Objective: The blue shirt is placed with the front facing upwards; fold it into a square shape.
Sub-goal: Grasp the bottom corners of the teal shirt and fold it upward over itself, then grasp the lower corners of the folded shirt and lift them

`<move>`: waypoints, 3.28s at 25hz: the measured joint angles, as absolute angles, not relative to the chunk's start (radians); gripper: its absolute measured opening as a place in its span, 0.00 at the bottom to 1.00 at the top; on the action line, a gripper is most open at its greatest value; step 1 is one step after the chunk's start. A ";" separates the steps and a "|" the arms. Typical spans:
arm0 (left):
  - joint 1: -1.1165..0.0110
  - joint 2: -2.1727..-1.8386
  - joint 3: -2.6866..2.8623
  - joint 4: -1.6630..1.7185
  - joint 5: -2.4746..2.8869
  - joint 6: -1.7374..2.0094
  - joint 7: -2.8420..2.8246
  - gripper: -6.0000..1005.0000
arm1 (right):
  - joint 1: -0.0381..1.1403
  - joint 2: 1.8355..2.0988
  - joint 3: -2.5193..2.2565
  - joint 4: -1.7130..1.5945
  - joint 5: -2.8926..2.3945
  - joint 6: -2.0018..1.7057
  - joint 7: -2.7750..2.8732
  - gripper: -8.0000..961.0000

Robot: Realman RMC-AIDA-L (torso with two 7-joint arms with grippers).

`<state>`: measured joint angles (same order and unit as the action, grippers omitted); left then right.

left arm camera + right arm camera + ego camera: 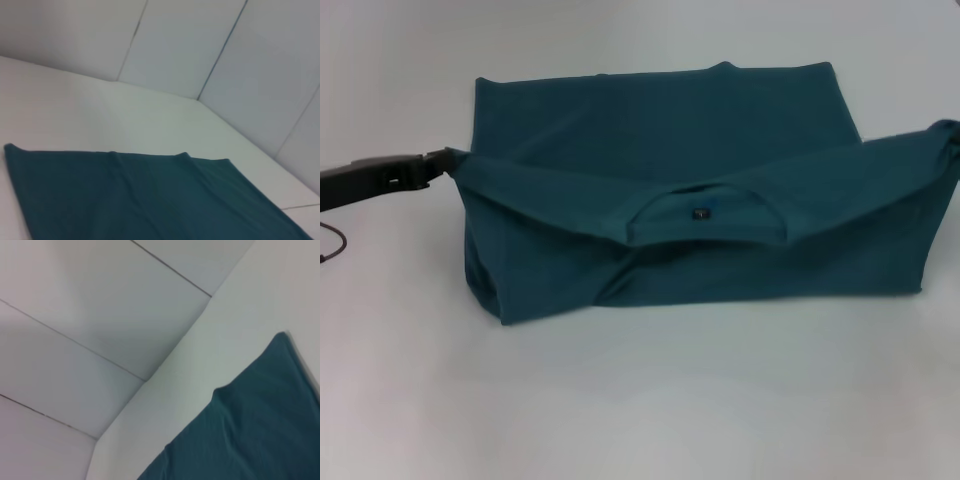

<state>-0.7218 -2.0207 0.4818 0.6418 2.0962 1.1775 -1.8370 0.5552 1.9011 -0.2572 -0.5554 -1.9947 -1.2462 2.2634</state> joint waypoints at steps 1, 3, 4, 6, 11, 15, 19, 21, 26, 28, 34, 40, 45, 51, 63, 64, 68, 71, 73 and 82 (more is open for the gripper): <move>-0.726 -2.020 0.486 0.640 2.096 1.167 -1.835 0.01 | 0.561 1.901 -0.258 -0.555 -1.994 -1.238 2.262 0.16; -0.733 -2.017 0.495 0.634 2.097 1.144 -1.832 0.01 | 0.573 1.901 -0.258 -0.554 -1.994 -1.220 2.261 0.16; -0.737 -2.016 0.498 0.630 2.097 1.134 -1.830 0.01 | 0.578 1.901 -0.259 -0.554 -1.994 -1.212 2.261 0.16; -0.747 -2.013 0.506 0.620 2.097 1.107 -1.824 0.01 | 0.591 1.901 -0.263 -0.554 -1.994 -1.190 2.260 0.16; -0.767 -2.010 0.521 0.597 2.097 1.044 -1.815 0.01 | 0.616 1.901 -0.286 -0.549 -1.994 -1.130 2.257 0.16; -0.779 -2.011 0.537 0.588 2.095 1.002 -1.802 0.01 | 0.632 1.902 -0.295 -0.537 -1.994 -1.094 2.251 0.17; -0.797 -2.012 0.549 0.572 2.095 0.961 -1.792 0.01 | 0.645 1.901 -0.297 -0.526 -1.993 -1.057 2.243 0.17; -0.804 -2.010 0.551 0.564 2.095 0.947 -1.789 0.01 | 0.650 1.900 -0.297 -0.521 -1.993 -1.046 2.243 0.17; -0.818 -2.010 0.552 0.539 2.096 0.896 -1.768 0.01 | 0.660 1.895 -0.319 -0.500 -1.992 -1.000 2.231 0.17; -0.821 -2.013 0.552 0.528 2.096 0.880 -1.752 0.01 | 0.664 1.896 -0.337 -0.490 -1.991 -0.972 2.224 0.17; -0.828 -2.039 0.552 0.510 2.089 0.812 -1.683 0.04 | 0.689 1.903 -0.350 -0.430 -1.991 -0.893 2.178 0.18; -0.830 -2.097 0.552 0.506 2.088 0.723 -1.537 0.08 | 0.710 1.927 -0.369 -0.396 -1.995 -0.795 2.138 0.18; -0.833 -2.147 0.552 0.515 2.087 0.608 -1.438 0.11 | 0.716 1.943 -0.421 -0.395 -1.993 -0.744 2.128 0.18; -0.804 -2.147 0.549 0.559 2.087 0.613 -1.446 0.15 | 0.692 1.941 -0.439 -0.420 -1.996 -0.762 2.115 0.46; -0.497 -2.175 0.795 0.880 2.079 1.037 -1.654 0.61 | 0.450 1.995 -0.429 -0.694 -1.986 -1.141 1.959 0.73; -0.495 -2.175 0.811 0.870 2.079 1.038 -1.657 0.61 | 0.441 1.995 -0.428 -0.695 -1.985 -1.147 1.956 0.73; -0.494 -2.175 0.865 0.837 2.089 1.034 -1.669 0.61 | 0.423 1.996 -0.428 -0.688 -1.984 -1.170 1.951 0.73; -0.503 -2.174 0.876 0.817 2.095 1.033 -1.687 0.61 | 0.418 1.996 -0.428 -0.688 -1.983 -1.184 1.950 0.73; -0.509 -2.173 0.877 0.803 2.105 1.023 -1.694 0.61 | 0.416 1.997 -0.428 -0.688 -1.983 -1.189 1.950 0.73; -0.548 -2.169 0.926 0.727 2.115 0.914 -1.687 0.60 | 0.414 2.007 -0.428 -0.688 -1.983 -1.194 1.949 0.72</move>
